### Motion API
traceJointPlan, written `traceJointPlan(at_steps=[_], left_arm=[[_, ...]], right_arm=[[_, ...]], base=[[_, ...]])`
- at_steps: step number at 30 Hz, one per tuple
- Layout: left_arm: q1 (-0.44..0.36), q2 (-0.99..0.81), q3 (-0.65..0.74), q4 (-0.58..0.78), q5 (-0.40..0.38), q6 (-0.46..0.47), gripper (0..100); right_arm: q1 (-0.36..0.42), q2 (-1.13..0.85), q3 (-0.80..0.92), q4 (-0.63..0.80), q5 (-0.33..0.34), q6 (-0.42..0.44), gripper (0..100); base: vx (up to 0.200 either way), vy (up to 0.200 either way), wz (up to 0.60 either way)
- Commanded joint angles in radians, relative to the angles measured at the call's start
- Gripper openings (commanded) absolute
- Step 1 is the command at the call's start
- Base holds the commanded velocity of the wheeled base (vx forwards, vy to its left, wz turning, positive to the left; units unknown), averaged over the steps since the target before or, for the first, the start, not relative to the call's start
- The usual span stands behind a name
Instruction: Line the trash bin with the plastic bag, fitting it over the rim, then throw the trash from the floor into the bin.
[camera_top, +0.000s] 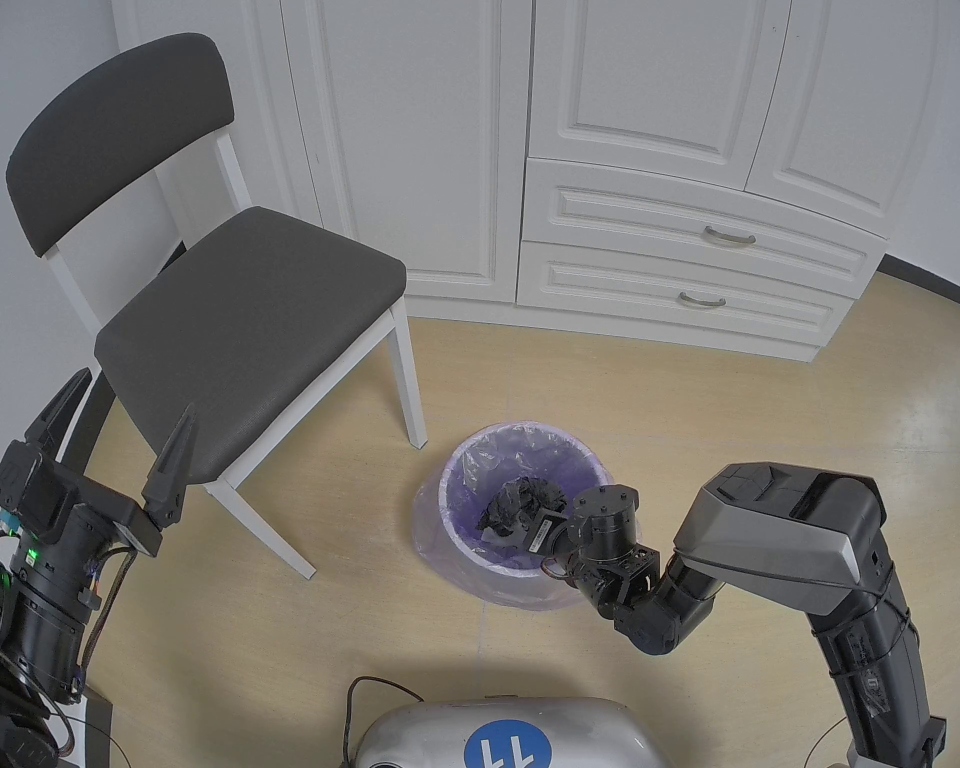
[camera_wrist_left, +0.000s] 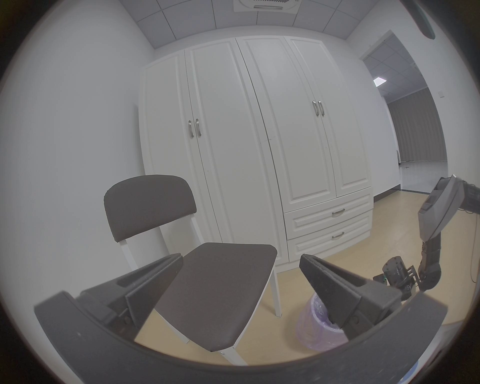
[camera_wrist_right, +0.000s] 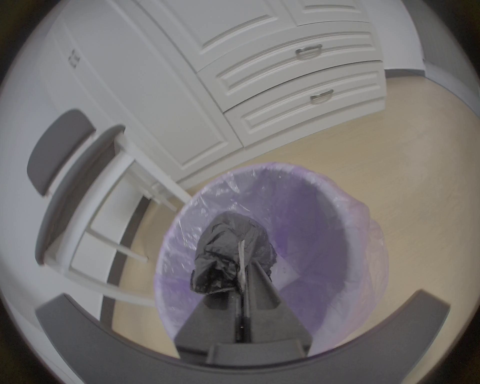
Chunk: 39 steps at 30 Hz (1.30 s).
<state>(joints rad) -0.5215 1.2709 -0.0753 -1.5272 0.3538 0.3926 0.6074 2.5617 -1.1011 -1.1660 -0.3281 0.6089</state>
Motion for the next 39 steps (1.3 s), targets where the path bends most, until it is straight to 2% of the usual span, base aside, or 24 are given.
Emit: traceJointPlan(at_steps=[1, 6, 9, 13, 18, 22, 25, 30, 31, 34, 39], left_arm=[[0.000, 0.002, -0.001, -0.001, 0.001, 0.000, 100], [0.000, 0.002, 0.000, -0.001, 0.001, 0.002, 100], [0.000, 0.004, 0.000, -0.001, 0.001, 0.002, 100], [0.000, 0.002, 0.000, -0.001, 0.002, 0.002, 100], [0.006, 0.002, -0.001, -0.001, 0.002, 0.003, 100], [0.009, 0.004, 0.000, -0.001, 0.002, 0.005, 100], [0.009, 0.002, 0.000, -0.001, 0.002, 0.006, 100], [0.011, 0.002, 0.000, -0.001, 0.002, 0.006, 100], [0.011, 0.004, 0.000, -0.001, 0.002, 0.006, 100], [0.011, 0.004, 0.000, -0.001, 0.001, 0.006, 100], [0.011, 0.005, 0.000, -0.001, 0.001, 0.006, 100]], right_arm=[[0.002, 0.015, 0.013, 0.029, 0.011, -0.024, 0], [0.002, 0.020, -0.025, 0.046, 0.000, -0.005, 0], [0.003, -0.011, -0.017, -0.003, -0.005, 0.031, 0], [0.006, -0.077, 0.026, -0.027, -0.006, 0.020, 0], [0.017, -0.170, 0.086, 0.054, -0.005, -0.040, 0], [0.021, -0.164, 0.073, 0.187, 0.000, -0.038, 0], [0.026, -0.132, 0.055, 0.216, 0.007, -0.029, 0], [0.037, -0.014, -0.028, 0.201, -0.005, 0.003, 0], [0.032, 0.022, -0.079, 0.180, -0.019, 0.037, 0], [0.017, 0.035, -0.122, 0.143, -0.057, 0.068, 0], [-0.005, 0.008, -0.111, 0.077, -0.063, 0.069, 0]], base=[[0.000, 0.000, 0.00], [0.000, 0.000, 0.00], [0.000, 0.000, 0.00], [0.000, 0.000, 0.00], [0.000, 0.000, 0.00], [0.000, 0.000, 0.00], [0.000, 0.000, 0.00], [0.000, 0.000, 0.00], [0.000, 0.000, 0.00], [0.000, 0.000, 0.00], [0.000, 0.000, 0.00]])
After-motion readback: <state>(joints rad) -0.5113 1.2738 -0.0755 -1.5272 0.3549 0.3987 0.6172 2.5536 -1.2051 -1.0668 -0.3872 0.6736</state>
